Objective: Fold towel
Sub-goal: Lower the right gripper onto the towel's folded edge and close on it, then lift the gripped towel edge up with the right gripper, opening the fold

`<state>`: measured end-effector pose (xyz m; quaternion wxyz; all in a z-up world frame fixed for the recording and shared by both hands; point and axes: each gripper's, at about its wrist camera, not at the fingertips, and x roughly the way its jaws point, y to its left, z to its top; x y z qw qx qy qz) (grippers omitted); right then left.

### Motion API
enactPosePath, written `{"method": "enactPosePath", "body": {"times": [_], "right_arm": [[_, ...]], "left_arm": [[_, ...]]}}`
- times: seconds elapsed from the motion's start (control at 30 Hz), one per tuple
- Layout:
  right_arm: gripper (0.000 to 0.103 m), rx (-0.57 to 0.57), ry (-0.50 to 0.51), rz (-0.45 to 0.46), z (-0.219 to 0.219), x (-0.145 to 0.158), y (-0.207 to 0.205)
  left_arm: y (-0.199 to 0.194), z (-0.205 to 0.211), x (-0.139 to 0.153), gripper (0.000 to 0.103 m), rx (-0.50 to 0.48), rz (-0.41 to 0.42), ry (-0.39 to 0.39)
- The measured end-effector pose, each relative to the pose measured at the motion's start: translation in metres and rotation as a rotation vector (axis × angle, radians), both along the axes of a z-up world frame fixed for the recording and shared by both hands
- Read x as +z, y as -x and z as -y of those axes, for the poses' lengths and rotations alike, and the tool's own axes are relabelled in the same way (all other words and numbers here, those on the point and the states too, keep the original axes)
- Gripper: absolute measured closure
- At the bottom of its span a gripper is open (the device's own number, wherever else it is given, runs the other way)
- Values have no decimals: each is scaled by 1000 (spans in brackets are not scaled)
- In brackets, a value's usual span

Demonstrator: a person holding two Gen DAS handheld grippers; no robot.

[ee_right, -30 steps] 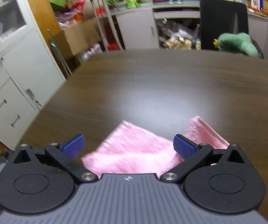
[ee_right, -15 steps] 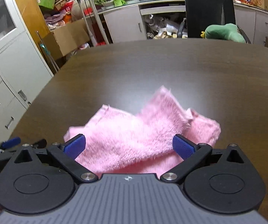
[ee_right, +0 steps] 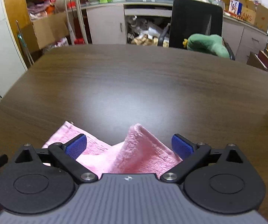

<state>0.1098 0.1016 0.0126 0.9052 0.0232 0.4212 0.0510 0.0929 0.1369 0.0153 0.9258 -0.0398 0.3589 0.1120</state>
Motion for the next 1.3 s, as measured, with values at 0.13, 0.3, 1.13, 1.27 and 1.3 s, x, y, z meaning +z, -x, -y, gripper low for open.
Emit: {"method": "enactPosePath", "body": {"times": [0.13,0.3,1.13,1.27,1.3], "right_arm": [[38,32,-6,-14,0,-4,1],[82,61,43,-6,-4,1,6],[83,420,-28,448,-9,20,227],[81,486,17,416,-16,4,248],[81,494,33,408,-18,0,252]], "left_arm": [[0,-1,-1,0,-4,-6,10],[0,0,-2,0,-5,-16,12],[28,46,17,0,-278,165,-73],[22,50,13,0,-276,149,-89],[20,49,14,0,-283,145,-71]]}}
